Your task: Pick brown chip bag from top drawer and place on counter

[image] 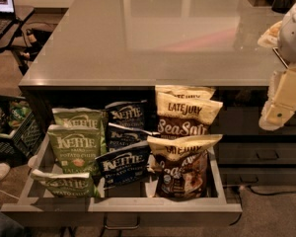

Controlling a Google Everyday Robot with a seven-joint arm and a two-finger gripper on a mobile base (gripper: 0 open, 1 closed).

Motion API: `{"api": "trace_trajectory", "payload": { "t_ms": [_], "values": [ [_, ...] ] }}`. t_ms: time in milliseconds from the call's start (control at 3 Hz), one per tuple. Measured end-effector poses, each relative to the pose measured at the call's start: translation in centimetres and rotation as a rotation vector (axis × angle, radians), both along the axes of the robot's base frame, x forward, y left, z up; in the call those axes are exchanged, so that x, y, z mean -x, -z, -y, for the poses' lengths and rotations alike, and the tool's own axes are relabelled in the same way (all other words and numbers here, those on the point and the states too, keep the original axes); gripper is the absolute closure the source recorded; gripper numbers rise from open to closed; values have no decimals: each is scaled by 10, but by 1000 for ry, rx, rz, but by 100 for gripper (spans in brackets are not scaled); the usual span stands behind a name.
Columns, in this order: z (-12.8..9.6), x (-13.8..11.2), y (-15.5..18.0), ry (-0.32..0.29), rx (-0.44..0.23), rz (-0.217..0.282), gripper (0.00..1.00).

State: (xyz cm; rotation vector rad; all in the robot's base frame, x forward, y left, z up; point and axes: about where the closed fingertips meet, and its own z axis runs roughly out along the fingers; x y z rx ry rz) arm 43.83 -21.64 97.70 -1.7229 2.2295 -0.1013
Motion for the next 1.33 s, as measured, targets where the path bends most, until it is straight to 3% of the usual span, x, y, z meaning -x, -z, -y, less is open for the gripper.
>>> {"api": "trace_trajectory", "payload": {
  "t_ms": [333, 667, 1333],
  "values": [
    [-3, 4, -1, -6, -2, 15, 0],
    [-52, 45, 11, -54, 13, -13, 0],
    [-65, 51, 22, -67, 19, -19, 0]
  ]
}}
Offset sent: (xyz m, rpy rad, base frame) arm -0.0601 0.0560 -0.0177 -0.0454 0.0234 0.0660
